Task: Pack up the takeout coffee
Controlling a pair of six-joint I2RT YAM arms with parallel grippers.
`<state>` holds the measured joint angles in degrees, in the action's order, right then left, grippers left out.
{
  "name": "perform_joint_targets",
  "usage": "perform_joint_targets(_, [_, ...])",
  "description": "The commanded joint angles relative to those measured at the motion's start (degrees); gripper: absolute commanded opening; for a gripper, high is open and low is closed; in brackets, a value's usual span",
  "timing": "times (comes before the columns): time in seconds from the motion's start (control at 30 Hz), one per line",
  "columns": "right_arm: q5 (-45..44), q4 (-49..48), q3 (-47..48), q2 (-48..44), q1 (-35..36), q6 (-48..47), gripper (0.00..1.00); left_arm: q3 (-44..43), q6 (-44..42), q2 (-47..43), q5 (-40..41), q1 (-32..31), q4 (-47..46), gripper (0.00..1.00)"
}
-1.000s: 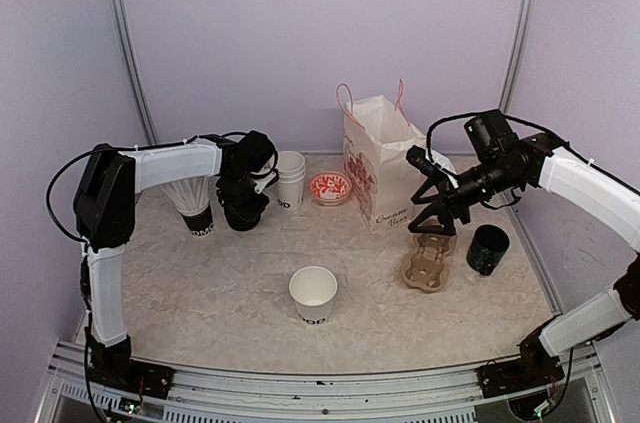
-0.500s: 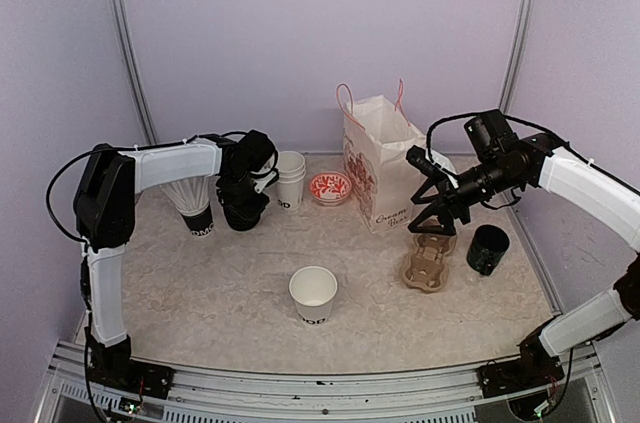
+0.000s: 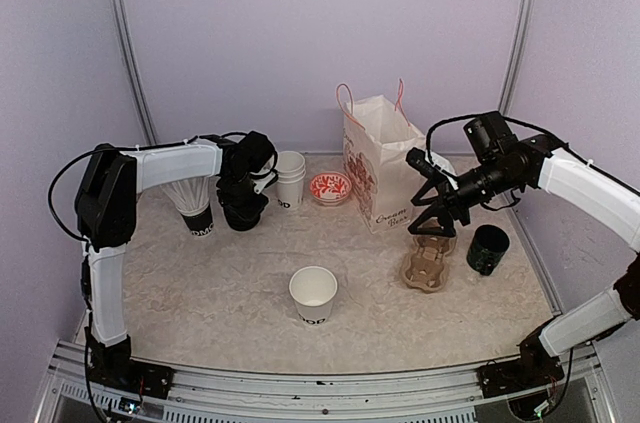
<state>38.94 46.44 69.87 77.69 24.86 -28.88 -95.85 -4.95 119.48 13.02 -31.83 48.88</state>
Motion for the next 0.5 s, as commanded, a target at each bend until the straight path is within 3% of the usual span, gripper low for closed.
perform_joint_targets(0.0, [0.7, -0.5, -0.5, -0.2, -0.6, 0.0, 0.89, -1.5, 0.4, 1.1, 1.1, 0.3, 0.2, 0.21])
perform_joint_targets(0.47, [1.3, 0.6, 1.4, 0.7, -0.6, 0.0, 0.89, -5.2, 2.7, -5.5, 2.2, -2.5, 5.4, 0.11])
